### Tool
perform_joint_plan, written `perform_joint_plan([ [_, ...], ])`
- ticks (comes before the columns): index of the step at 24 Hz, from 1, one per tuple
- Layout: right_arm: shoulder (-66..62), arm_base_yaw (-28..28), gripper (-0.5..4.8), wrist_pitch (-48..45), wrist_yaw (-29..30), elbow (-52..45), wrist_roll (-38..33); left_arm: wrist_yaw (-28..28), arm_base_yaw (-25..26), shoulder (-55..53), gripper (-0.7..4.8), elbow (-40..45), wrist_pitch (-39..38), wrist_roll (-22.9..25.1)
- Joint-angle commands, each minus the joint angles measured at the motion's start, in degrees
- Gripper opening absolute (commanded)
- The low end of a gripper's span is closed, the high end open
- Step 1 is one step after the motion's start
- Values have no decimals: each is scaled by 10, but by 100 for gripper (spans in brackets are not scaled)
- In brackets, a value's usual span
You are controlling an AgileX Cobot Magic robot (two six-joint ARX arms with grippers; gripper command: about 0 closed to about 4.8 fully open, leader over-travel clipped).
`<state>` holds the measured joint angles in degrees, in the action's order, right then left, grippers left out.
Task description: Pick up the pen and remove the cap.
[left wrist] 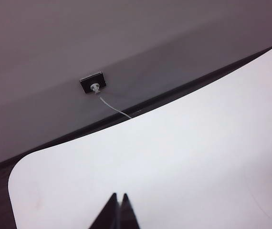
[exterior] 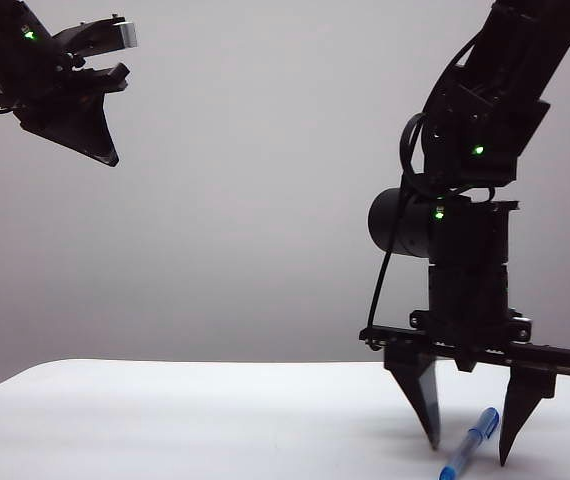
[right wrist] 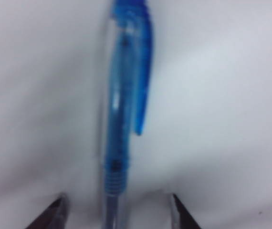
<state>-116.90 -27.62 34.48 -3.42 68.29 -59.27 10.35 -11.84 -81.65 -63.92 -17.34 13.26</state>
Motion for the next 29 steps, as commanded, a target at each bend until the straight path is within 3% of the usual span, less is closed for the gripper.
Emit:
perform_joint_plan([
  [1,-9,-6,211,-35,21,-34,-39,1,0,2,-6,-2,7,-2],
  [3,-9,-6,66,-34,21,-39,-40,0,0,2,-6,-2,7,-2],
  [4,-8,-6,21,-35,21,-39,-40,0,0,2,-6,-2,7,-2],
  [10,-6,-6,-1,-59,24,-38,-38,2,0,1,4,-2,7,-2],
  [12,3,-6,-1,-68,24,-38,-13,5,0,1,69,-2,9,-2],
  [13,19,-5,-1,-81,14,-38,37,23,1,2,150,-2,16,-1],
  [14,37,-2,-1,-94,7,-38,80,47,2,2,190,-2,25,-1],
  [19,135,3,-1,-126,8,-38,234,161,2,2,220,-2,50,-2],
  [21,178,3,-1,-136,13,-37,290,211,2,2,256,-2,55,-2],
  [24,264,3,-1,-175,102,-37,409,343,2,2,343,-2,83,-36],
  [25,305,3,-1,-196,161,-37,447,417,2,2,350,-2,114,-74],
  [27,351,3,-1,-220,239,-37,460,468,1,2,354,-2,158,-116],
  [29,381,3,-1,-229,277,-37,460,492,0,1,399,-2,177,-128],
])
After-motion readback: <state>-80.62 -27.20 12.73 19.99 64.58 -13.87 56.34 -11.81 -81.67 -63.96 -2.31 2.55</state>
